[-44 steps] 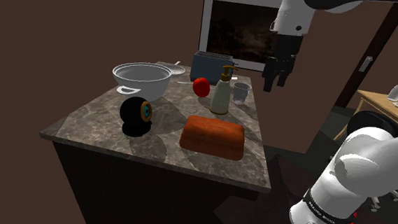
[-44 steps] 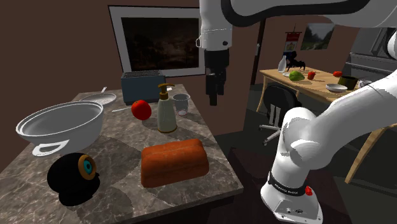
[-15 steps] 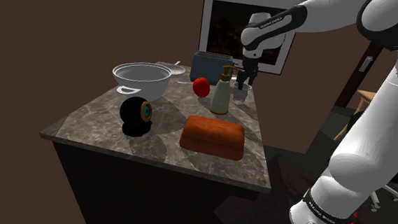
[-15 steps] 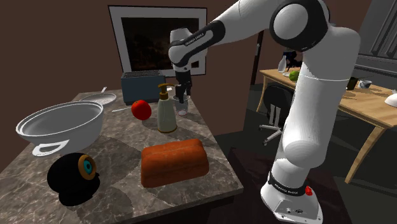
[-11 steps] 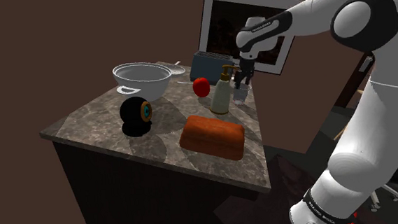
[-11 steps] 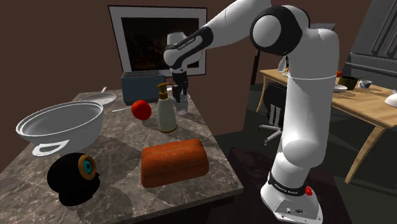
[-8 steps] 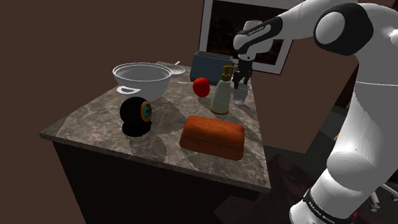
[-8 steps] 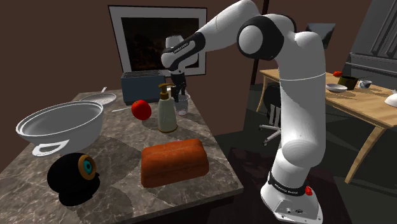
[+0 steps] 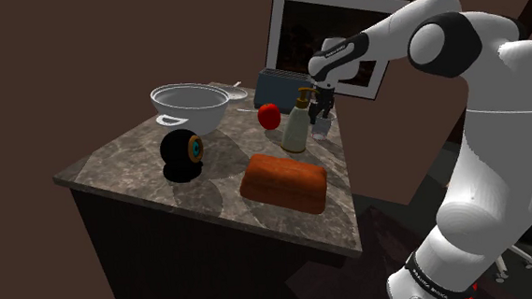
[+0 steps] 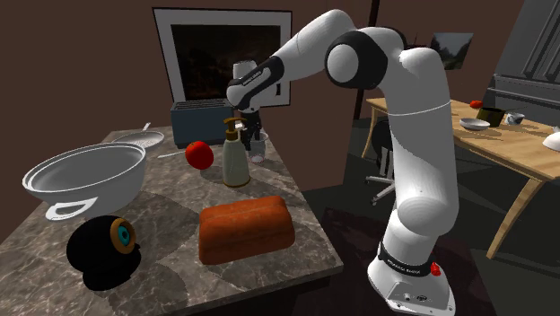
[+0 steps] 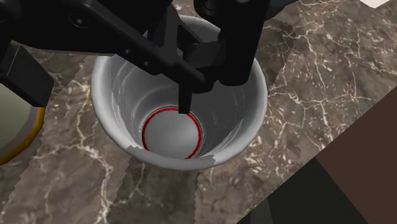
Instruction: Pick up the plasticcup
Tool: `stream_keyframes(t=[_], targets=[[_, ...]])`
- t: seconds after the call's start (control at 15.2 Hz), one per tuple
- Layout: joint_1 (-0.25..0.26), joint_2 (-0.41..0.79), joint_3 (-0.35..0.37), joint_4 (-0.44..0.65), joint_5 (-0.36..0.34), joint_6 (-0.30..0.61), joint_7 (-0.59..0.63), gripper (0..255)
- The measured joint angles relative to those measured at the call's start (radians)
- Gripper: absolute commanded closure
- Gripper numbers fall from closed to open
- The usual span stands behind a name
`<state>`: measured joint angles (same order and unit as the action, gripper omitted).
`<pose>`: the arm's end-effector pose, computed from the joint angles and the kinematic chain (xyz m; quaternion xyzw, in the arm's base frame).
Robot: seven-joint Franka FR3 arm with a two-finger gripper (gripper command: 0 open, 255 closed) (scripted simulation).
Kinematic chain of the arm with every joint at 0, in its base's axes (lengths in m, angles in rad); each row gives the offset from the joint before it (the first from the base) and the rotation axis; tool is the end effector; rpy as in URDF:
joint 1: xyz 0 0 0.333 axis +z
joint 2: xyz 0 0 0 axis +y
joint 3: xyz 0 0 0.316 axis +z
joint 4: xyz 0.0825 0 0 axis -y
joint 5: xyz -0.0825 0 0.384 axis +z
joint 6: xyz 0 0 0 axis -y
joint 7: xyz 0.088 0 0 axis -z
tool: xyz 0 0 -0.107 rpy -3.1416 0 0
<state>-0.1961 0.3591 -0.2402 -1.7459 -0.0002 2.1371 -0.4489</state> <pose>0.5963 -0.2633 0.3772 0.9988 0.0146 0.0012 0.0468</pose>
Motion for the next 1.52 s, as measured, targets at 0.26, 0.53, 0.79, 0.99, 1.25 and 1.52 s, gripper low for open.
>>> stream_keyframes(t=[0.26, 0.53, 0.79, 0.99, 1.25, 1.52], targets=[[0.000, 0.006, 0.001, -0.010, 0.001, 0.016, 0.001, 255], [0.000, 0.006, 0.001, -0.011, 0.001, 0.017, 0.001, 255], [0.000, 0.005, 0.000, -0.011, 0.001, 0.018, 0.001, 255], [0.002, -0.006, 0.000, -0.001, -0.002, -0.004, 0.002, 255], [0.003, -0.027, -0.003, 0.022, -0.006, -0.048, 0.001, 255], [0.003, -0.037, -0.004, 0.060, -0.008, -0.095, 0.000, 255]])
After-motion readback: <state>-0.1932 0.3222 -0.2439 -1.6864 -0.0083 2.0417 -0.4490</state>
